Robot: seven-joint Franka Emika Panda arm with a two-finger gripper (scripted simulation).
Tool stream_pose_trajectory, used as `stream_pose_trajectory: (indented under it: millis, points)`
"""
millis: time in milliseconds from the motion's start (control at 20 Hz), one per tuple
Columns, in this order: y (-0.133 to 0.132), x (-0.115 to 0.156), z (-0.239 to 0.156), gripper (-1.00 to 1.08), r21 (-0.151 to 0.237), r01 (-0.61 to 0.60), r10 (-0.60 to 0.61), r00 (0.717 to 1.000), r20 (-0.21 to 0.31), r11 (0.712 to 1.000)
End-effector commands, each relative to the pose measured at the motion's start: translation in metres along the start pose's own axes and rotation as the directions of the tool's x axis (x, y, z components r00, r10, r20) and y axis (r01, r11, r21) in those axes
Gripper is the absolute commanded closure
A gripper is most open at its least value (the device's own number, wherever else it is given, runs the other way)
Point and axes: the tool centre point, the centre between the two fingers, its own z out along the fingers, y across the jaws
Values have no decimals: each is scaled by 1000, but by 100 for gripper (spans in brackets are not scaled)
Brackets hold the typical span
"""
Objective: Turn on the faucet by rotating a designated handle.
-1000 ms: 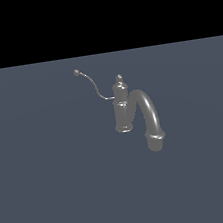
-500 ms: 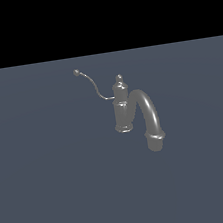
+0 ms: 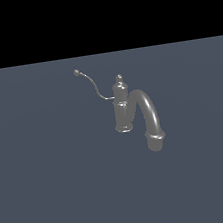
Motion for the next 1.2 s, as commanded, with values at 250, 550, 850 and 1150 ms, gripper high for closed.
stream_pose_trajectory:
  millis: [250,550,850,1150]
  points:
    - [-23,38,23,108,6,-180,180,984,4,984]
    - [-41,66,45,108,6,-320,320,947,6,947]
    - [-59,93,71,108,5,-454,454,891,6,891]
    - [-77,118,100,108,2,-578,578,816,2,816]
